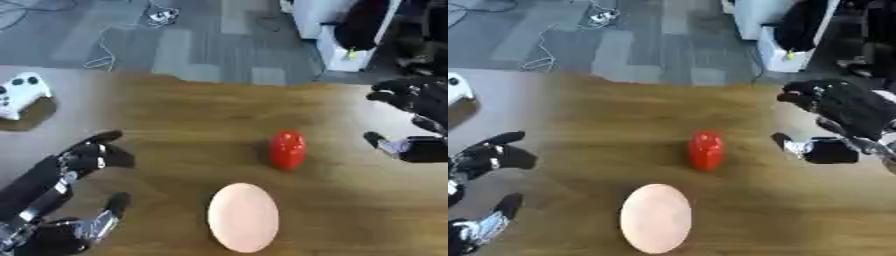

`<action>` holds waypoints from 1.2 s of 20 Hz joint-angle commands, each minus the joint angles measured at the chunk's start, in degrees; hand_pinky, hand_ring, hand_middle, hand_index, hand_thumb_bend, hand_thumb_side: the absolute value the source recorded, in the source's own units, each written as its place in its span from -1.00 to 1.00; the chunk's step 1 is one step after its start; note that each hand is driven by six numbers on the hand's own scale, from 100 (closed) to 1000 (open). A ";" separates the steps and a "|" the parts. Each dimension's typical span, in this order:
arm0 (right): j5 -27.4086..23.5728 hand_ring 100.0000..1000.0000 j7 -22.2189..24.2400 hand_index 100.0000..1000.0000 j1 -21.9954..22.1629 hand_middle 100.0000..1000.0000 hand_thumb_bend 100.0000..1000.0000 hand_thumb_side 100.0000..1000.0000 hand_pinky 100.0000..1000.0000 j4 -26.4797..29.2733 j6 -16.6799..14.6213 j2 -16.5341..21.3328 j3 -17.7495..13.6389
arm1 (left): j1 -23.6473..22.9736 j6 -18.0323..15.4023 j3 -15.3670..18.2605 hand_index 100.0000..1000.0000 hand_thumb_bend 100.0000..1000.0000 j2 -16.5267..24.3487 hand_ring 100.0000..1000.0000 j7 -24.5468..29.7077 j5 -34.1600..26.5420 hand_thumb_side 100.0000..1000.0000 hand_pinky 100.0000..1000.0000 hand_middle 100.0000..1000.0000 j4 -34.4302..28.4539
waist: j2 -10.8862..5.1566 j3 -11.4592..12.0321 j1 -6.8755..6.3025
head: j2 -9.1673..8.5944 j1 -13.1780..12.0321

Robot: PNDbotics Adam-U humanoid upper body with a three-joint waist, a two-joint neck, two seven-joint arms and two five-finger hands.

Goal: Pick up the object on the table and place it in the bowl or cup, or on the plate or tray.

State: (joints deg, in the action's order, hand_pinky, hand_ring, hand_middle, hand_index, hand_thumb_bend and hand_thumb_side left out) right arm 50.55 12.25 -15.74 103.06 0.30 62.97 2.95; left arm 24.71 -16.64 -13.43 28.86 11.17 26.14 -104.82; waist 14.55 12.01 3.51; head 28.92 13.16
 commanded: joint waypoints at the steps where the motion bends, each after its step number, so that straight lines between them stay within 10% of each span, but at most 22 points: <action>1: 1.21 0.70 -0.10 0.84 -2.42 0.76 -0.37 0.77 0.59 -1.68 1.00 0.85 -0.25 | 0.99 -0.09 -0.11 0.57 -1.00 -0.07 1.00 0.43 -0.61 0.44 0.59 0.40 -0.78 | -0.65 0.32 -0.38 | -1.44 1.73; 24: 3.69 0.61 0.64 0.72 -16.71 0.66 -0.40 0.69 0.53 -8.62 1.94 -6.33 6.71 | 1.00 -0.50 -1.00 0.60 -1.00 -3.35 1.00 2.96 2.25 0.51 0.62 0.42 2.16 | -0.23 2.88 -2.32 | -3.60 8.18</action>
State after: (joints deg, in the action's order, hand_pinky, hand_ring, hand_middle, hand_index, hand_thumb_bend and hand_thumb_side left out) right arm 54.03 12.57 -31.42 94.25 2.14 55.75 9.98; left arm 24.89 -16.99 -14.46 25.19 13.86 27.72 -102.24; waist 15.11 14.87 1.28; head 26.08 20.33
